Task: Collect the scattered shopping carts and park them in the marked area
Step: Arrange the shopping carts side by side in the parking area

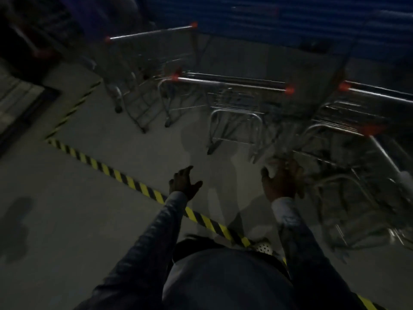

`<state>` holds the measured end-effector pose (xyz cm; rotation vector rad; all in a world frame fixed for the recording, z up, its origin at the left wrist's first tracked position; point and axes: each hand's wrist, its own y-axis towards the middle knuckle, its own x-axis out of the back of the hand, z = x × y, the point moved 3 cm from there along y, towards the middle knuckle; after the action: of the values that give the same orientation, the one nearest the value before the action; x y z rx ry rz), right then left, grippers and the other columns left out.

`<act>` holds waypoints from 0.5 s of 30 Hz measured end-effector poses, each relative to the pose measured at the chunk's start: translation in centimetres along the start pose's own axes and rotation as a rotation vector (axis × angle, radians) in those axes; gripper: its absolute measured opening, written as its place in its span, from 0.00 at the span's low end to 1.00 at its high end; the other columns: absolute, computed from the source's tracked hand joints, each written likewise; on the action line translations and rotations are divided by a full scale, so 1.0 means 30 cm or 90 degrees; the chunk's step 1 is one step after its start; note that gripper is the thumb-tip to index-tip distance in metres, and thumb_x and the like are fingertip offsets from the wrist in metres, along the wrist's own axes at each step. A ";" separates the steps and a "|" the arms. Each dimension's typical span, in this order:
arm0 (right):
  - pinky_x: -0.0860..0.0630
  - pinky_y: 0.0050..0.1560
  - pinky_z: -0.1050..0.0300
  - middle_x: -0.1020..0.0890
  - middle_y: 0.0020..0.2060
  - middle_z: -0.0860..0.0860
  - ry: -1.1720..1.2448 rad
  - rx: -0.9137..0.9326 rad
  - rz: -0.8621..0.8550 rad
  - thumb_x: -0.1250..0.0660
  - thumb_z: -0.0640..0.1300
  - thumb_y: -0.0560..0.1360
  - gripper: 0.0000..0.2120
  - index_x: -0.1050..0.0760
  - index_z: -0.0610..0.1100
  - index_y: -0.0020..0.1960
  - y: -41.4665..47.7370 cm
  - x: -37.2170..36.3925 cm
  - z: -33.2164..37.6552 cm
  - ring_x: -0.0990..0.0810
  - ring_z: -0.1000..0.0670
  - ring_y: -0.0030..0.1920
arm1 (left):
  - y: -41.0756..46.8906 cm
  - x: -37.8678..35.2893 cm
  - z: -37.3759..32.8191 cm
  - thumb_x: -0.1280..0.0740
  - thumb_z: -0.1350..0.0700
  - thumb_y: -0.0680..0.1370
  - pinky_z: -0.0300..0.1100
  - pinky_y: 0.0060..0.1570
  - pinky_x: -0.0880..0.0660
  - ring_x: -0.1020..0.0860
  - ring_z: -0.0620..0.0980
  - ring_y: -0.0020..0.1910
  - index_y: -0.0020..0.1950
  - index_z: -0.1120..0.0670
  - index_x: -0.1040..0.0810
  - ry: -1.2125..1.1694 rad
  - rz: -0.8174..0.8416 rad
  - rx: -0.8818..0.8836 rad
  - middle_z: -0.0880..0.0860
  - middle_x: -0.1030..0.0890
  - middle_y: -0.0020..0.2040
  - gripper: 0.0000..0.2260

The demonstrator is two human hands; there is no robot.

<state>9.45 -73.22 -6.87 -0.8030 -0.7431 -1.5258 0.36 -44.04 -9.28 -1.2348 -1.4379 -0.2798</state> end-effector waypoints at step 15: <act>0.35 0.60 0.47 0.31 0.63 0.50 0.031 0.263 0.315 0.30 0.48 0.73 0.05 0.25 0.51 0.47 -0.340 -0.649 1.014 0.39 0.45 0.65 | -0.058 0.411 0.887 0.37 0.36 0.78 0.54 0.65 0.36 0.32 0.58 0.69 0.75 0.48 0.32 -0.198 -0.223 0.167 0.55 0.28 0.70 0.29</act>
<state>2.85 -36.29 -6.18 -0.5782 -0.7258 -0.9045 -13.76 -18.44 -6.45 -0.8344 -1.8961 -0.1311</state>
